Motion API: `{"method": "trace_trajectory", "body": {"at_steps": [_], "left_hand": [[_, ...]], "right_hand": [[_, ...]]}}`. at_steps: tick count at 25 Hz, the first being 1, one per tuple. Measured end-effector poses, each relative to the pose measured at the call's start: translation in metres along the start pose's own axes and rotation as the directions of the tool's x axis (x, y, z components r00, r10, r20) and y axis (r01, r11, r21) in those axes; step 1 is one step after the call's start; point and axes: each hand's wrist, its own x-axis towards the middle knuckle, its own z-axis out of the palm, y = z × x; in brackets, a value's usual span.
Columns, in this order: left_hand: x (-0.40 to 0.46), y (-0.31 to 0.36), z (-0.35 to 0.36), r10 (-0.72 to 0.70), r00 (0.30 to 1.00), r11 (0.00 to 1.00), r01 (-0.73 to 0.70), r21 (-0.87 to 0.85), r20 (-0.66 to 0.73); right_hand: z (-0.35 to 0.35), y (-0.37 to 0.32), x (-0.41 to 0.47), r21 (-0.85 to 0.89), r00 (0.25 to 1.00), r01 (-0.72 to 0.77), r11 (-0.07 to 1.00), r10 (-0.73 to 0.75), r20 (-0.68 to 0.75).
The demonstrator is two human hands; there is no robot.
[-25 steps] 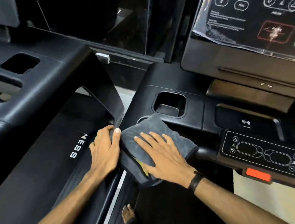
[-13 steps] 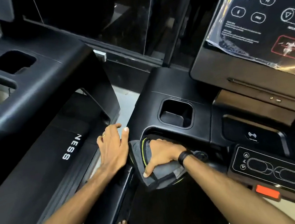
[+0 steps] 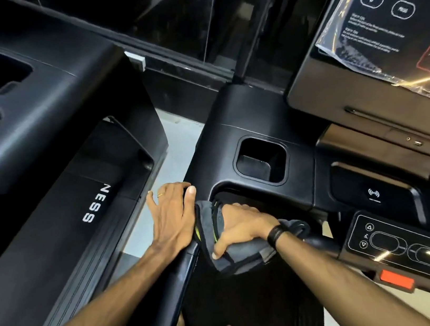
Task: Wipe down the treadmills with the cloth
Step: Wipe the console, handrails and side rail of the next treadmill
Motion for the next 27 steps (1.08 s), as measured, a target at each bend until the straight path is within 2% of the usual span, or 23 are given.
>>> {"method": "trace_trajectory", "body": {"at_steps": [1,2,3,4,5,6,8,9,10,11,12,13,15,16,17,18,20,22,23,24,25,26,27], "left_hand": [[0.0,0.0,-0.001,-0.001,1.0,1.0,0.001,0.002,-0.002],[0.002,0.0,-0.002,-0.007,1.0,1.0,0.007,-0.001,0.003],[0.002,0.0,-0.003,-0.01,1.0,1.0,0.01,-0.003,0.008],[0.001,-0.001,-0.003,-0.008,1.0,1.0,0.008,-0.003,0.005],[0.0,0.0,-0.002,-0.005,1.0,1.0,0.005,-0.003,-0.002],[0.0,0.001,-0.003,-0.002,1.0,1.0,0.002,0.005,-0.008],[0.0,0.003,-0.005,0.009,1.0,0.999,-0.009,0.042,-0.008],[-0.001,0.005,-0.005,0.027,1.0,0.995,-0.025,0.093,-0.015],[-0.002,0.007,-0.006,0.053,0.998,0.984,-0.049,0.17,-0.021],[-0.003,0.008,-0.006,0.079,0.997,0.966,-0.071,0.25,-0.021],[-0.004,0.009,-0.007,0.097,0.995,0.946,-0.086,0.313,-0.018],[-0.004,0.011,-0.008,0.11,0.994,0.927,-0.096,0.364,-0.018],[-0.005,0.014,-0.012,0.127,0.992,0.899,-0.115,0.424,0.001],[-0.006,0.015,-0.013,0.14,0.99,0.886,-0.132,0.445,0.015],[-0.007,0.017,-0.013,0.154,0.988,0.87,-0.148,0.47,0.025],[-0.007,0.018,-0.013,0.165,0.986,0.852,-0.16,0.499,0.036],[-0.006,0.018,-0.014,0.159,0.985,0.836,-0.173,0.521,0.071],[-0.003,0.024,-0.012,0.128,0.988,0.856,-0.152,0.494,0.083],[-0.002,0.028,-0.011,0.091,0.992,0.874,-0.12,0.471,0.084],[-0.001,0.031,-0.011,0.054,0.995,0.892,-0.086,0.443,0.084],[0.0,0.032,-0.012,0.026,0.997,0.909,-0.056,0.413,0.08],[0.001,0.031,-0.013,0.008,0.997,0.921,-0.037,0.389,0.075],[0.001,0.029,-0.013,0.002,0.997,0.926,-0.031,0.377,0.076]], "right_hand": [[0.013,-0.002,-0.003,-0.11,0.987,-0.024,0.994,0.006,-0.161],[0.029,-0.005,-0.009,-0.25,0.932,-0.057,0.967,-0.038,-0.36],[0.044,-0.008,-0.018,-0.368,0.861,-0.097,0.925,-0.107,-0.497],[0.051,-0.011,-0.023,-0.436,0.808,-0.133,0.89,-0.157,-0.568],[0.046,-0.012,-0.022,-0.453,0.811,-0.129,0.882,-0.169,-0.56],[0.034,-0.012,-0.02,-0.422,0.86,-0.067,0.904,-0.162,-0.483],[0.009,-0.004,-0.011,-0.14,0.984,0.054,0.989,-0.077,-0.16],[-0.003,0.0,-0.007,0.002,0.998,0.061,0.998,-0.061,0.006],[-0.01,0.003,-0.004,0.085,0.994,0.047,0.995,-0.055,0.098],[-0.012,0.003,-0.003,0.109,0.992,0.046,0.993,-0.059,0.113],[-0.008,0.003,-0.005,0.068,0.997,0.054,0.996,-0.058,0.054],[0.002,0.004,-0.011,-0.038,0.994,0.064,0.997,-0.067,-0.087],[0.028,0.006,-0.029,-0.324,0.895,0.024,0.946,-0.165,-0.414],[0.038,0.007,-0.037,-0.41,0.837,0.004,0.912,-0.227,-0.497],[0.04,0.01,-0.037,-0.443,0.816,0.011,0.896,-0.264,-0.515],[0.032,0.013,-0.035,-0.414,0.845,0.039,0.91,-0.251,-0.472],[0.008,0.02,-0.027,-0.162,0.961,0.136,0.977,-0.17,-0.216],[-0.008,0.025,-0.023,-0.007,0.991,0.13,0.991,-0.13,-0.033],[-0.007,0.024,-0.025,-0.013,0.989,0.131,0.991,-0.132,-0.061],[0.001,0.026,-0.028,-0.074,0.976,0.129,0.989,-0.139,-0.165],[0.015,0.029,-0.033,-0.198,0.93,0.101,0.975,-0.163,-0.328],[0.034,0.034,-0.04,-0.344,0.846,0.049,0.938,-0.222,-0.485],[0.05,0.042,-0.048,-0.457,0.771,-0.028,0.889,-0.272,-0.577]]}}
